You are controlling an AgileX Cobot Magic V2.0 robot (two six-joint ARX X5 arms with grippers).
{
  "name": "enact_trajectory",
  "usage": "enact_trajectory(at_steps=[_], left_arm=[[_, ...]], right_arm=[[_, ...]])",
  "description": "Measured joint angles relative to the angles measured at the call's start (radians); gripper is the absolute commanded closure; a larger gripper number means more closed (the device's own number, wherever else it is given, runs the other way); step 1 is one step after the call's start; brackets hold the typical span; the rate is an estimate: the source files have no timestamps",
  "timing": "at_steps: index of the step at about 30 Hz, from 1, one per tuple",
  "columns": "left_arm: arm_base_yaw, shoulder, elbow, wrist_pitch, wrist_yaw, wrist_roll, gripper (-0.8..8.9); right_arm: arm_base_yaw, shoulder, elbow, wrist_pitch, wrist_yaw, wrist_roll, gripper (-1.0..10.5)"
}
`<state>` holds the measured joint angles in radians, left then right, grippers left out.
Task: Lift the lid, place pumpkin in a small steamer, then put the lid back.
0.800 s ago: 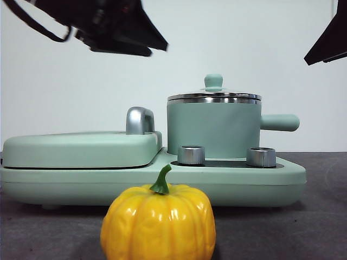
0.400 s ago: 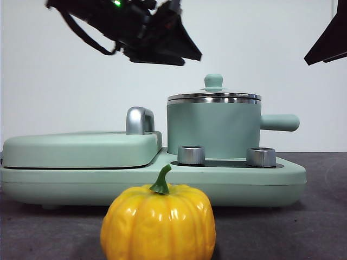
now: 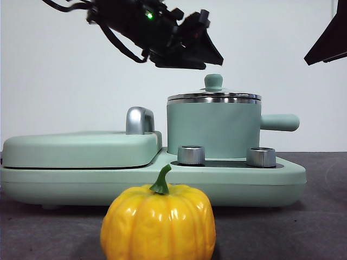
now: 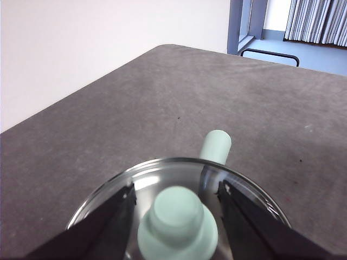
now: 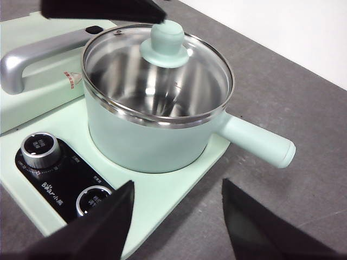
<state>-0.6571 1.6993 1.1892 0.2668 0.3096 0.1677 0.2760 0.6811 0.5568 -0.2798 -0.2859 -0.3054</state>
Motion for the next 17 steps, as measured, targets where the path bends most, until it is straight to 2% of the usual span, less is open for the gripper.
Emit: enact_trajectory(at_steps=[17], left_arm=[[-0.012, 0.071, 0.026, -0.001, -0.021, 0.0, 5.64]], right_arm=[[0.0, 0.0, 0.0, 0.0, 0.0, 0.0, 6.9]])
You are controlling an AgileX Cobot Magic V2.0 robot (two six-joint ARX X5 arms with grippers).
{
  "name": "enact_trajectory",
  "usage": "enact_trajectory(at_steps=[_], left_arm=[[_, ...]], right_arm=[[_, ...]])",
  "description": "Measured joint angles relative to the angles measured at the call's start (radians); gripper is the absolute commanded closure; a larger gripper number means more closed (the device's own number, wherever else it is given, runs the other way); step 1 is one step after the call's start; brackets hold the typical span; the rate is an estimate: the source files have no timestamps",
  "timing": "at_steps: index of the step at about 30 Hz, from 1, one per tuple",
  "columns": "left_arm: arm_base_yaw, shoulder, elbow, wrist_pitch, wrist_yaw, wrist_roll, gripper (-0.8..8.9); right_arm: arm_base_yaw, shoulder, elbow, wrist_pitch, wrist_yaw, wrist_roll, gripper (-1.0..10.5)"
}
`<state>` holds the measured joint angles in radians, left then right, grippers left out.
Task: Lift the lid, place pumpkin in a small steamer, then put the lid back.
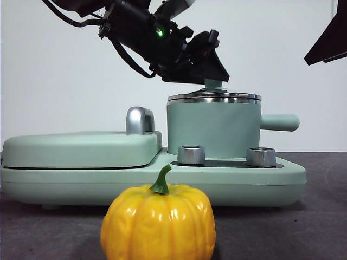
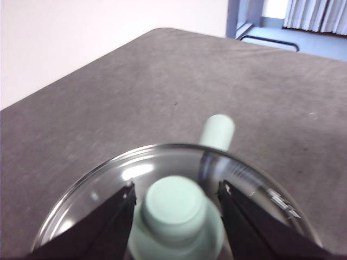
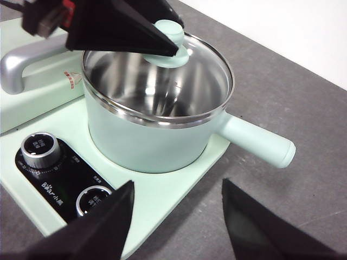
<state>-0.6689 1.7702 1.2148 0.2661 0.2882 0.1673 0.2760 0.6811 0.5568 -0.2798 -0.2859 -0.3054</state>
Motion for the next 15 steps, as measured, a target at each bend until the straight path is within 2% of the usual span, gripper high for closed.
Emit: enact_trajectory(at_steps=[7, 8, 11, 15], left_arm=[[0.0, 0.01, 0.0, 0.001, -0.004, 0.0, 5.76], [0.0, 0.01, 0.0, 0.001, -0.004, 0.0, 5.96], [0.0, 0.01, 0.0, 0.0, -0.004, 0.0, 8.18], [0.0, 0.01, 0.0, 0.005, -0.007, 0.002, 7.98]], right_arm=[[0.0, 0.0, 0.0, 0.0, 0.0, 0.0, 6.9], [0.0, 0.0, 0.0, 0.0, 0.0, 0.0, 6.9], [0.0, 0.0, 0.0, 0.0, 0.0, 0.0, 6.9], [0.0, 0.0, 0.0, 0.0, 0.0, 0.0, 6.9]])
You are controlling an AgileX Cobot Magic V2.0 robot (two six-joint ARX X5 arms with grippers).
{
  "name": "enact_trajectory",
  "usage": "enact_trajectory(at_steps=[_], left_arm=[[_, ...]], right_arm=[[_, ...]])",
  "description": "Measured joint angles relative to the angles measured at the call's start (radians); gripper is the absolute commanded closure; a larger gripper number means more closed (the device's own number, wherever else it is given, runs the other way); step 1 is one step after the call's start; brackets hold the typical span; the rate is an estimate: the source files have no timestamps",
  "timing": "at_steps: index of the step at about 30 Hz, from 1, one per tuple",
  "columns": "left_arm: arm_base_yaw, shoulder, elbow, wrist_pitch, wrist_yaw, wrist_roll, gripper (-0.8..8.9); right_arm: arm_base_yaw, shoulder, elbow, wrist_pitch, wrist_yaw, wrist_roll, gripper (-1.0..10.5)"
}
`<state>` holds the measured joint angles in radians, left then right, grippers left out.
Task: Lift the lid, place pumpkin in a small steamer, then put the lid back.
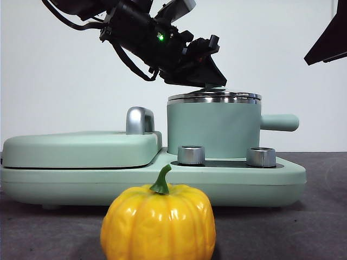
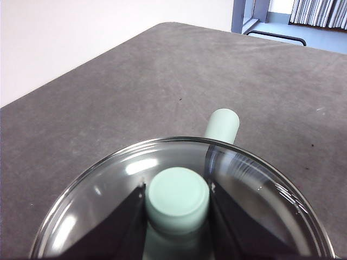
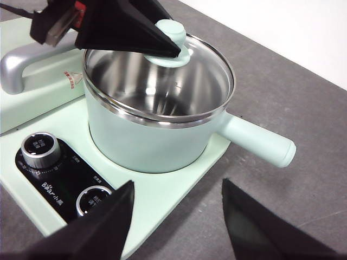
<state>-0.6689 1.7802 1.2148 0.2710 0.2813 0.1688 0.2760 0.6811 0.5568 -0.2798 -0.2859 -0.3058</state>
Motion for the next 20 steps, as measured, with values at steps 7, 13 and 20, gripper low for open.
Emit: enact_trajectory(at_steps=[7, 13, 20], left_arm=[[-0.001, 0.0, 0.0, 0.001, -0.018, -0.001, 7.98], [-0.002, -0.003, 0.0, -0.002, -0.019, -0.001, 7.98], [-0.001, -0.053, 0.0, 0.003, -0.024, -0.001, 7.98]], right_arm=[[0.0, 0.0, 0.0, 0.0, 0.0, 0.0, 6.9], [0.0, 0.0, 0.0, 0.0, 0.0, 0.0, 6.9], [0.0, 0.0, 0.0, 0.0, 0.0, 0.0, 6.9]])
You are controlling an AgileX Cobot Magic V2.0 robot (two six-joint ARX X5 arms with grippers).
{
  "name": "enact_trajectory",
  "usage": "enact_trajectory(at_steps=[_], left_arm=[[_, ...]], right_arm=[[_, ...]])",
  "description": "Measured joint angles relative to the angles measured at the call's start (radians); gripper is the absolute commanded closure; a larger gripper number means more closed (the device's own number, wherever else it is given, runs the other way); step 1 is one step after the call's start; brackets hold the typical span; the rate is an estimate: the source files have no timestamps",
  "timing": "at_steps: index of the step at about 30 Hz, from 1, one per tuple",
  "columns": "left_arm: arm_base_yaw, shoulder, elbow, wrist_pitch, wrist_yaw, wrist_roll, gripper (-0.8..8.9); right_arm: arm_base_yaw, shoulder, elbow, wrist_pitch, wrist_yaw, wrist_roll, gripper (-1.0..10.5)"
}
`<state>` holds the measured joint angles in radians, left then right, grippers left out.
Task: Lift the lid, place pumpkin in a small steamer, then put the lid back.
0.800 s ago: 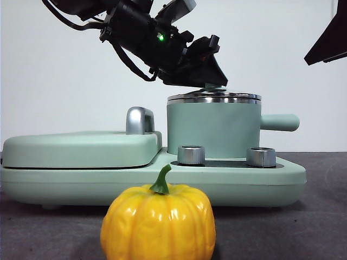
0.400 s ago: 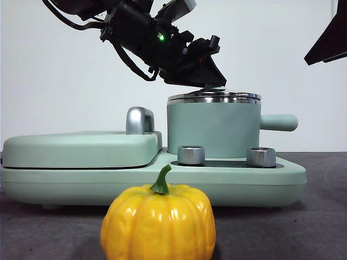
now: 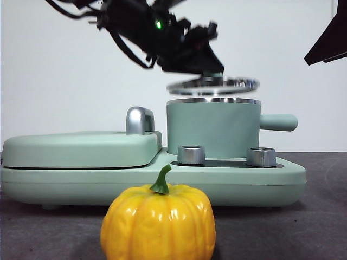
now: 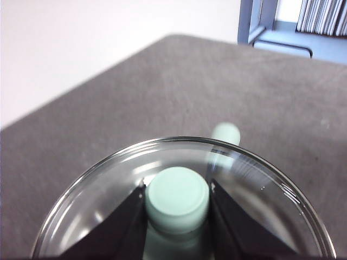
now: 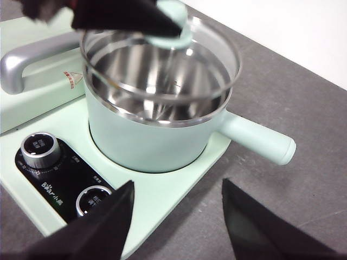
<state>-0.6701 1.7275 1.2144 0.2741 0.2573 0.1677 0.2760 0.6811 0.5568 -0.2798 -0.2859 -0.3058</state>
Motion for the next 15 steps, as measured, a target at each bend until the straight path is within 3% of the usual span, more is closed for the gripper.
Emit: enact_trajectory(at_steps=[7, 15], left_arm=[[0.012, -0.077, 0.0, -0.036, -0.014, -0.018, 7.98], [0.08, -0.233, 0.0, -0.264, -0.078, -0.1, 7.98]], right_arm=[[0.0, 0.0, 0.0, 0.0, 0.0, 0.0, 6.9], [0.0, 0.0, 0.0, 0.0, 0.0, 0.0, 6.9]])
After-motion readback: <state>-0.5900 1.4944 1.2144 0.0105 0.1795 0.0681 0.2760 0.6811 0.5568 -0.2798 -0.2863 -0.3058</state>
